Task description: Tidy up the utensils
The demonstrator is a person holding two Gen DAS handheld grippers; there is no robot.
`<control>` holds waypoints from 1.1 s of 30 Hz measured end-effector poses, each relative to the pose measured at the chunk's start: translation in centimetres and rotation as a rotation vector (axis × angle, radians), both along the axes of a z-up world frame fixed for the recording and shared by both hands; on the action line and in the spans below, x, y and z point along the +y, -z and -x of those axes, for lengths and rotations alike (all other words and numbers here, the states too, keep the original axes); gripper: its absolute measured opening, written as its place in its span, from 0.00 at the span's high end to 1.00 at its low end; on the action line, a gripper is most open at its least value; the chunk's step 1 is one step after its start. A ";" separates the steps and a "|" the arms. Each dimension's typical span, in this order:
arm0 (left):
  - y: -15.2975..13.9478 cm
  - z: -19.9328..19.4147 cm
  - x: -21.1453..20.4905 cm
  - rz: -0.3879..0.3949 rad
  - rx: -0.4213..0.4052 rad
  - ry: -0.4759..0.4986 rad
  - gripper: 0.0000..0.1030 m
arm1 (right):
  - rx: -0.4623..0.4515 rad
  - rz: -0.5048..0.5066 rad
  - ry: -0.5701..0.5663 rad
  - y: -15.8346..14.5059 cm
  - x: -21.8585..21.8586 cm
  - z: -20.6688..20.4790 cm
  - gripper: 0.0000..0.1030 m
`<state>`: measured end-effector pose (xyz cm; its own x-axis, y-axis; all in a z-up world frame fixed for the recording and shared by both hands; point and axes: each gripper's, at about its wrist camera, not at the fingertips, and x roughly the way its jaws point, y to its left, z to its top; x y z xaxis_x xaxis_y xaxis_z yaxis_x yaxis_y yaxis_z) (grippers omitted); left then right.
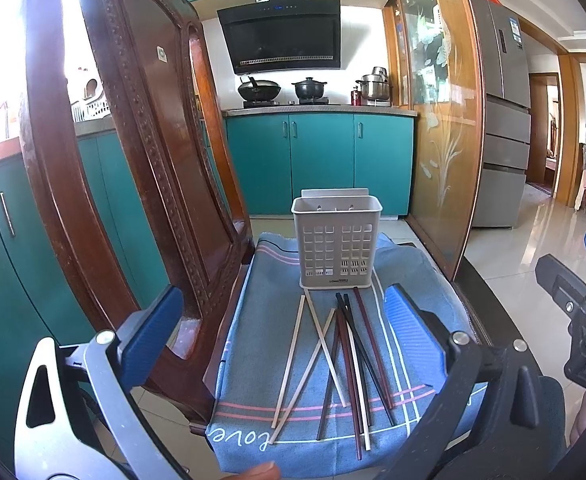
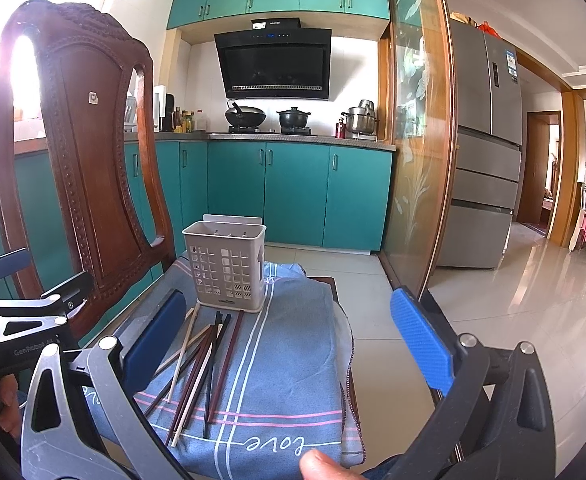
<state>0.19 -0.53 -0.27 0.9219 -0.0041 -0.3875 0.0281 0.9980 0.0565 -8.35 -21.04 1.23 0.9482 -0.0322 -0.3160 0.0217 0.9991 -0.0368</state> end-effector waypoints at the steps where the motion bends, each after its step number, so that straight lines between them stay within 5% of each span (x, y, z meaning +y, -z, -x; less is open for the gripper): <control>1: 0.0 0.0 0.0 0.000 -0.001 0.002 0.03 | -0.001 0.001 0.001 0.0 0.0 0.0 0.03; 33: -0.5 1.1 -0.6 -0.012 -0.017 0.006 0.03 | -0.028 0.002 -0.006 -0.1 -0.1 1.3 0.03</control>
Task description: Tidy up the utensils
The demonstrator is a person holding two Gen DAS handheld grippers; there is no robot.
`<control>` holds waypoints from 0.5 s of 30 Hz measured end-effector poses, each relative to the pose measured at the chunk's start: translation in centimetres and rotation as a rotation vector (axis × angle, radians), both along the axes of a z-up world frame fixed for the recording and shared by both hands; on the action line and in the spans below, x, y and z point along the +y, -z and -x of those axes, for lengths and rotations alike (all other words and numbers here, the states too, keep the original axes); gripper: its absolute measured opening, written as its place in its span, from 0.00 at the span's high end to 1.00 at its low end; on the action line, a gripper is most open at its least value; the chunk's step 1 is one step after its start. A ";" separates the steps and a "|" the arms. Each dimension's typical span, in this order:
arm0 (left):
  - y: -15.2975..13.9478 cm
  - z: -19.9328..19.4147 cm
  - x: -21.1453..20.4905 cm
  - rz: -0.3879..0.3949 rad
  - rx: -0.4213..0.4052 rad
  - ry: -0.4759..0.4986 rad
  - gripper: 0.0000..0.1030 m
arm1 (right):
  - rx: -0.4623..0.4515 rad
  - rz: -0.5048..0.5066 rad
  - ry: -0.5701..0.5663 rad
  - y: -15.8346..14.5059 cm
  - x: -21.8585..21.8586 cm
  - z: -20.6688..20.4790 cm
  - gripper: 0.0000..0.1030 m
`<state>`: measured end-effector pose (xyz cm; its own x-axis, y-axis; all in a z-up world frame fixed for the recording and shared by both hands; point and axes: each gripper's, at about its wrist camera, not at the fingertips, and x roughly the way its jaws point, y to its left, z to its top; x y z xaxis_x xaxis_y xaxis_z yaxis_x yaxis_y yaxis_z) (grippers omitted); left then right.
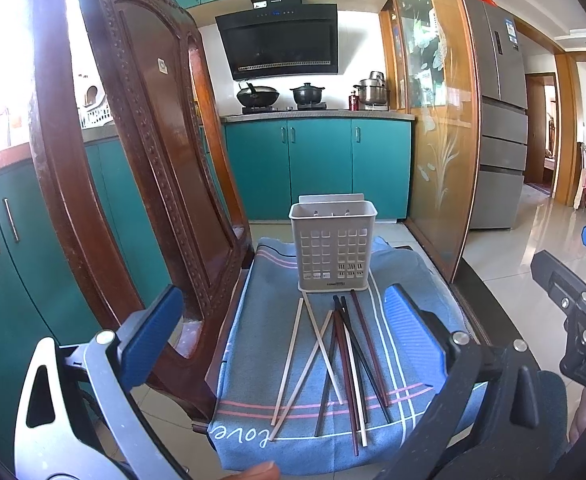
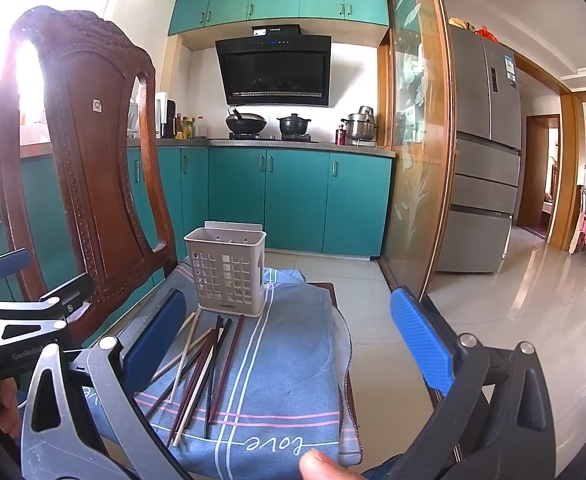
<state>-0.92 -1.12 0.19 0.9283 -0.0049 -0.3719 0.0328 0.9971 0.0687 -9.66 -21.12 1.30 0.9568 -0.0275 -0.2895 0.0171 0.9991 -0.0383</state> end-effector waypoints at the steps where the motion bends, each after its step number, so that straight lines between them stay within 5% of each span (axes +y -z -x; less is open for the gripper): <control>1: 0.0 0.1 0.0 -0.002 -0.001 0.004 0.03 | 0.000 0.002 0.001 0.0 0.0 0.0 0.03; 6: 0.4 -0.3 -0.6 -0.036 0.016 0.027 0.03 | 0.056 0.082 0.031 0.5 -0.2 -1.4 0.03; 12: 3.2 -3.0 -1.5 -0.059 0.133 0.123 0.03 | 0.301 0.110 0.044 5.2 -2.2 -7.1 0.04; 13: 3.5 -3.5 -1.7 -0.064 0.148 0.138 0.07 | 0.362 0.082 0.032 6.3 -2.6 -8.4 0.08; 15: 4.2 -5.2 -1.7 -0.060 0.197 0.176 0.26 | 0.448 0.040 0.012 7.7 -3.1 -10.4 0.31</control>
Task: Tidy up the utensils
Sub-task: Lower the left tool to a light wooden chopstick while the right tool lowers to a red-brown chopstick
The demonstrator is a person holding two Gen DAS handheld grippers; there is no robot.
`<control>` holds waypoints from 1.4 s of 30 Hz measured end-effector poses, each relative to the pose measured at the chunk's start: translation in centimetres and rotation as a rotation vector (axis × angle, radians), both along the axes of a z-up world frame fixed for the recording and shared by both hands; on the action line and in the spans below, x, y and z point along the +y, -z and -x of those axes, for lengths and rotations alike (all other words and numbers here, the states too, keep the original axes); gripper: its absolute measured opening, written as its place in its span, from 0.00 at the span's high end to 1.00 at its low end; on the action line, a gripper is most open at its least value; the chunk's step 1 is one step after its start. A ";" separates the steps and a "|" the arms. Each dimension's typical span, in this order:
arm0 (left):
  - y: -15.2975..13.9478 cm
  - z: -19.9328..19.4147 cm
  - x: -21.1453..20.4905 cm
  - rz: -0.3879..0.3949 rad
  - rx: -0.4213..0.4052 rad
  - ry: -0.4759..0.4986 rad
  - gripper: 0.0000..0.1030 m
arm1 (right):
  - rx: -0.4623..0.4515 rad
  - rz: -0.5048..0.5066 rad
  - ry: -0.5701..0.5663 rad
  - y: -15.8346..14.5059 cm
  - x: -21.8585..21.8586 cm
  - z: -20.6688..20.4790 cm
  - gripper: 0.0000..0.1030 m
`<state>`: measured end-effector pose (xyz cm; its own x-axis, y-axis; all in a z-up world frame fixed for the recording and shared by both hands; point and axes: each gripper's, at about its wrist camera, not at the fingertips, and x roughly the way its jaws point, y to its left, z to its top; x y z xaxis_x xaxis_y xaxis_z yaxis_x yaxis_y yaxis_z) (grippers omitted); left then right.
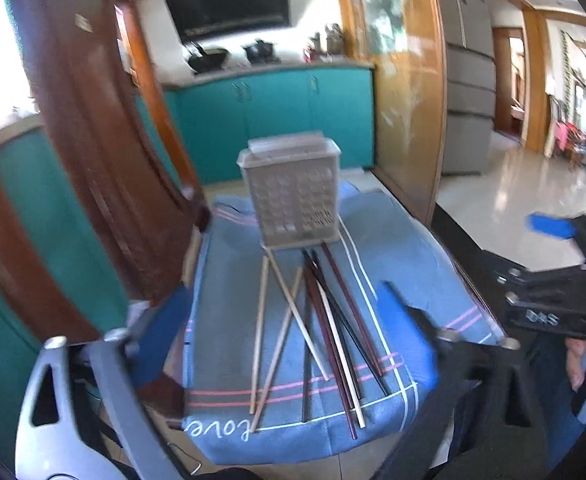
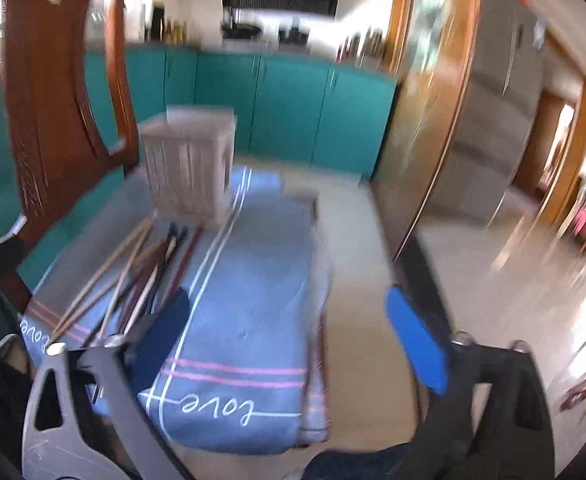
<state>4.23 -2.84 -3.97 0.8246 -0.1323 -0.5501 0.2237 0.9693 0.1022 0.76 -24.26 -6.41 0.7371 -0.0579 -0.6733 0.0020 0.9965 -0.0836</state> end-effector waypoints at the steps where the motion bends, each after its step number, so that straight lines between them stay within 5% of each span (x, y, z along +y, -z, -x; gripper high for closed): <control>1: 0.2 -1.6 0.2 0.020 0.049 0.026 0.43 | 0.042 -0.035 -0.010 0.8 -0.1 -1.5 0.37; 3: 0.2 -4.0 0.5 0.062 0.110 0.063 0.57 | 0.084 -0.083 -0.058 1.6 0.4 -3.5 0.56; 7: 0.0 -9.9 0.4 0.113 0.197 0.119 0.59 | 0.216 -0.219 -0.207 3.1 3.2 -9.3 0.60; 15: 4.7 -19.3 2.2 0.197 0.363 0.033 0.59 | 0.415 -0.218 -0.288 8.5 8.8 -17.5 0.69; 19: 6.7 -21.7 2.7 0.177 0.431 -0.001 0.59 | 0.446 -0.140 -0.318 10.2 10.3 -19.0 0.76; 20: 7.1 -22.1 2.6 0.166 0.450 -0.004 0.59 | 0.458 -0.117 -0.332 10.4 10.6 -19.1 0.87; 24: 9.3 -22.5 2.3 0.061 0.498 -0.032 0.59 | 0.506 -0.085 -0.388 10.2 10.4 -19.4 0.92; 27: 10.6 -22.5 2.1 0.012 0.526 -0.055 0.59 | 0.514 -0.033 -0.393 9.8 9.5 -19.4 0.93; 33: 12.9 -23.1 1.5 -0.021 0.548 -0.055 0.59 | 0.507 -0.128 -0.341 9.6 7.8 -20.1 0.88; 42: 15.4 -23.9 0.7 -0.020 0.562 -0.055 0.64 | 0.452 -0.014 -0.305 9.6 8.6 -20.6 0.82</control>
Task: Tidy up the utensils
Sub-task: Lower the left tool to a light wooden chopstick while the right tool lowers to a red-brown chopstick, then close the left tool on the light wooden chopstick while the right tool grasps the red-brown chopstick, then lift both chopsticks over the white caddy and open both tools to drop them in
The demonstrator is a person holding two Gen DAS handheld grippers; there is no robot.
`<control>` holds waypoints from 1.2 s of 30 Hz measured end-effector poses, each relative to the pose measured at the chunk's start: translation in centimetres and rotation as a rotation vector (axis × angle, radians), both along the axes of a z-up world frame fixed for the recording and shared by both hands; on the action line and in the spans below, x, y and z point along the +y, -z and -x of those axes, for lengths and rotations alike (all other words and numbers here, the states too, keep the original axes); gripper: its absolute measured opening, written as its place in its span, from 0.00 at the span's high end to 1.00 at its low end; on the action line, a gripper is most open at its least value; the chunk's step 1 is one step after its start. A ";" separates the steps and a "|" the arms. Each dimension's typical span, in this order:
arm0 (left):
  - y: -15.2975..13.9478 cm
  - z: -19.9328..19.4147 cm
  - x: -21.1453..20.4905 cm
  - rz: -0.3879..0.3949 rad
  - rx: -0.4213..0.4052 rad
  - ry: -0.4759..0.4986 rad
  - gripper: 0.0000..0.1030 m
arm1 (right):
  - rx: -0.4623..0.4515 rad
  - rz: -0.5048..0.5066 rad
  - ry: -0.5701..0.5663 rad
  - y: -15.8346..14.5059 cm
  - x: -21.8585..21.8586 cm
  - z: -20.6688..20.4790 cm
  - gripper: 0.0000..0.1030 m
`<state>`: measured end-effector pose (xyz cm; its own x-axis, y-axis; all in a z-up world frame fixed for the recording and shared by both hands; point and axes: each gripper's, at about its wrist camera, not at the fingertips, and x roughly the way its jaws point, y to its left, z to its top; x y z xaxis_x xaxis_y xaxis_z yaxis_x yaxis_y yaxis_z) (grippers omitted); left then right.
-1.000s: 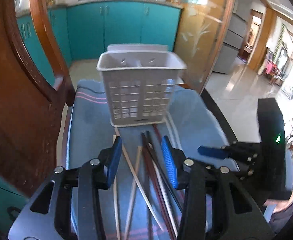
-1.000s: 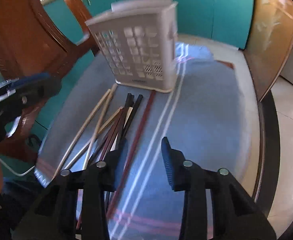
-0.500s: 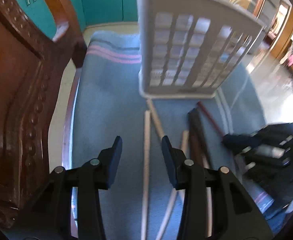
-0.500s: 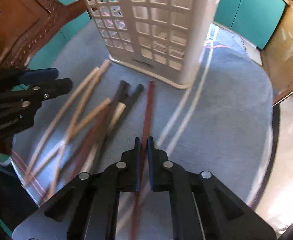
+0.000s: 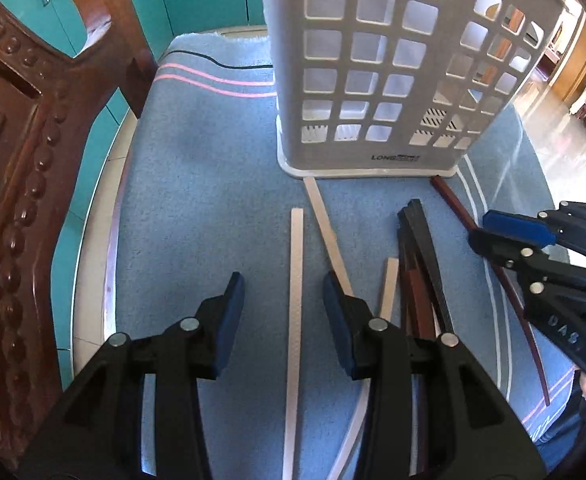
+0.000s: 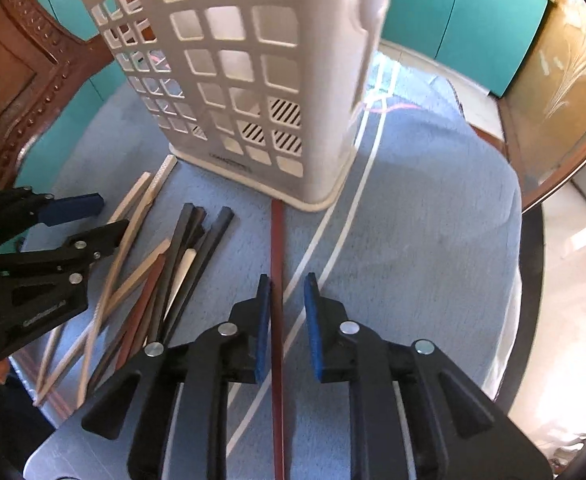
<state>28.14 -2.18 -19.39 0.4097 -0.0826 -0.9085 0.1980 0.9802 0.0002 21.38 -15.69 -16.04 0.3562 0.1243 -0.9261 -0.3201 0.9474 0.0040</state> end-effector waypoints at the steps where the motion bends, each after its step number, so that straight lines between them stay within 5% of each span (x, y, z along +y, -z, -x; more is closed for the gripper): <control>1: 0.2 0.1 -0.1 0.014 0.000 0.006 0.72 | -0.013 0.012 -0.004 0.0 0.2 0.2 0.82; 4: -0.2 0.3 -0.2 0.023 -0.010 0.016 0.93 | -0.019 0.000 -0.024 -0.1 0.8 1.2 0.94; 10: -4.1 4.9 -2.0 0.059 -0.107 0.042 0.93 | -0.084 -0.067 -0.038 -3.6 0.7 5.5 0.94; 17: -12.6 12.9 -2.0 0.183 -0.361 0.084 0.93 | -0.283 -0.210 -0.038 -13.6 -3.3 11.4 0.94; 25: -22.3 19.2 -1.1 0.306 -0.651 0.070 0.94 | -0.440 -0.366 0.014 -21.2 -7.1 15.4 0.94; 31: -29.0 17.6 1.7 0.420 -0.826 -0.050 0.94 | -0.615 -0.481 0.066 -28.0 -8.4 12.2 0.94; 36: -29.4 13.5 2.9 0.430 -0.959 -0.221 0.94 | -0.735 -0.518 0.144 -30.9 -8.1 10.2 0.94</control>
<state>14.66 0.69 9.99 0.9814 -0.1557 -0.1123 0.1172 0.9492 -0.2921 11.20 -23.77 14.84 0.8792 0.3698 -0.3004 -0.2886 0.9151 0.2818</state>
